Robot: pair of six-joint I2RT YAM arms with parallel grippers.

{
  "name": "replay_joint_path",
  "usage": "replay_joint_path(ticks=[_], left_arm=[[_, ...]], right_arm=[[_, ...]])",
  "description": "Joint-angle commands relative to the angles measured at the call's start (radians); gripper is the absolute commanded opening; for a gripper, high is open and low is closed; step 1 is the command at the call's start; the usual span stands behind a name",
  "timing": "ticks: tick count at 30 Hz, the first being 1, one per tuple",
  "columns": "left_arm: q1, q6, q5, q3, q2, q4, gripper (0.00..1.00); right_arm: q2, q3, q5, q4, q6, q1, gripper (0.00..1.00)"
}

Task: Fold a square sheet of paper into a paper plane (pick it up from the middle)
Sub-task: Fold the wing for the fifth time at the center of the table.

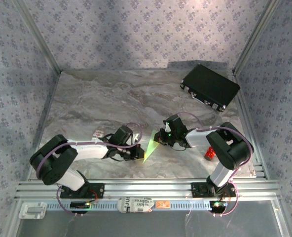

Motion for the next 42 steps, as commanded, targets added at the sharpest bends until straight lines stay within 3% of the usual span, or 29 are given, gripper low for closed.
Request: replay_joint_path(ticks=[1, 8, 20, 42], left_arm=[[-0.002, -0.029, -0.012, 0.042, -0.031, -0.001, 0.05], [-0.02, -0.057, 0.062, 0.089, 0.039, 0.08, 0.05], [-0.048, -0.027, 0.047, 0.073, 0.196, 0.101, 0.04], [-0.052, 0.049, -0.078, -0.145, -0.031, -0.124, 0.03]], right_arm=[[0.066, -0.03, 0.115, -0.142, -0.031, -0.015, 0.04], [0.064, -0.03, 0.115, -0.143, -0.028, -0.016, 0.04], [0.063, -0.032, 0.117, -0.149, -0.031, -0.015, 0.04], [0.064, -0.025, 0.111, -0.163, -0.043, -0.019, 0.04]])
